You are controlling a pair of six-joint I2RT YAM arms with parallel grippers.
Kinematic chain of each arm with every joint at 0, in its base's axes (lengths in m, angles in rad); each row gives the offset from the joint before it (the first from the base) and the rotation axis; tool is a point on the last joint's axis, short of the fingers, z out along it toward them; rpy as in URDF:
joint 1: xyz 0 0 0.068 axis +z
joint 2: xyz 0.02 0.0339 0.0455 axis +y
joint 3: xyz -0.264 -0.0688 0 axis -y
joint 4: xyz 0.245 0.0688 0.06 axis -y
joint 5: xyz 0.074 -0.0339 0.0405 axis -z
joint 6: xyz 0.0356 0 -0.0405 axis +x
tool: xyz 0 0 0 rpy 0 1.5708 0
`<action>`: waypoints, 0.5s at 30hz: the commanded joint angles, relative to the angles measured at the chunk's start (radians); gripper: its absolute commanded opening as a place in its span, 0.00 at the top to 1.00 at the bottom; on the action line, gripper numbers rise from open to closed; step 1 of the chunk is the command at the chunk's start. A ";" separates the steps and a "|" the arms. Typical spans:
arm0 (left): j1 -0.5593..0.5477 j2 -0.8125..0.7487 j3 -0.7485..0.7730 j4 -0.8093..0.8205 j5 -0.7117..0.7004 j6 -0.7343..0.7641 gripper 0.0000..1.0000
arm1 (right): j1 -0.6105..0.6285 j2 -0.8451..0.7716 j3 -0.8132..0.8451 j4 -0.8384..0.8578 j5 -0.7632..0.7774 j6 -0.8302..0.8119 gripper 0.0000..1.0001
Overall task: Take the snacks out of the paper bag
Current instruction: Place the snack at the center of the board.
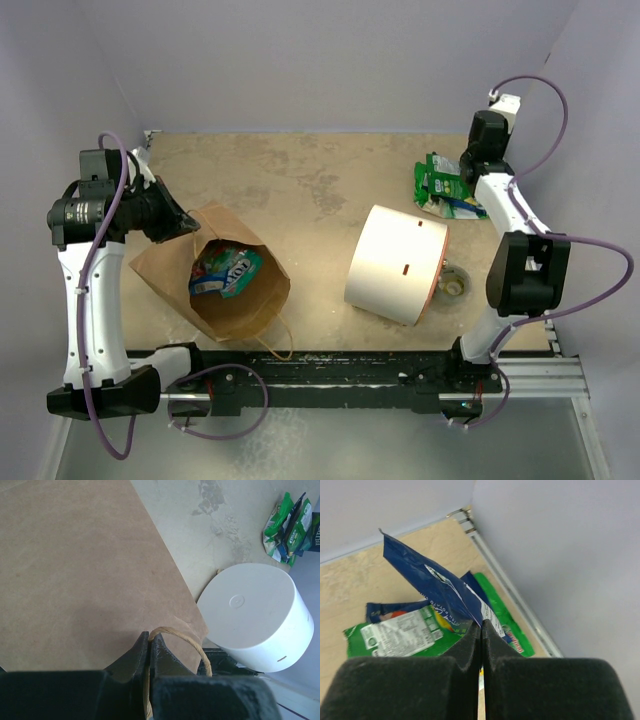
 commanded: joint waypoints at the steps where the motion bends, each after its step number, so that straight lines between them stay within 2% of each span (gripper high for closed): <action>1: -0.003 -0.013 0.007 0.049 0.003 -0.010 1.00 | 0.011 -0.005 -0.002 -0.021 -0.153 0.075 1.00; 7: -0.003 -0.037 0.005 0.038 -0.007 -0.028 1.00 | 0.061 0.002 -0.042 -0.025 -0.199 0.116 1.00; 11: -0.003 -0.055 0.003 0.025 -0.008 -0.038 1.00 | 0.067 0.029 -0.030 -0.069 -0.172 0.158 0.99; 15: -0.003 -0.072 0.002 0.011 -0.010 -0.041 1.00 | 0.068 0.033 -0.035 -0.065 -0.173 0.162 0.88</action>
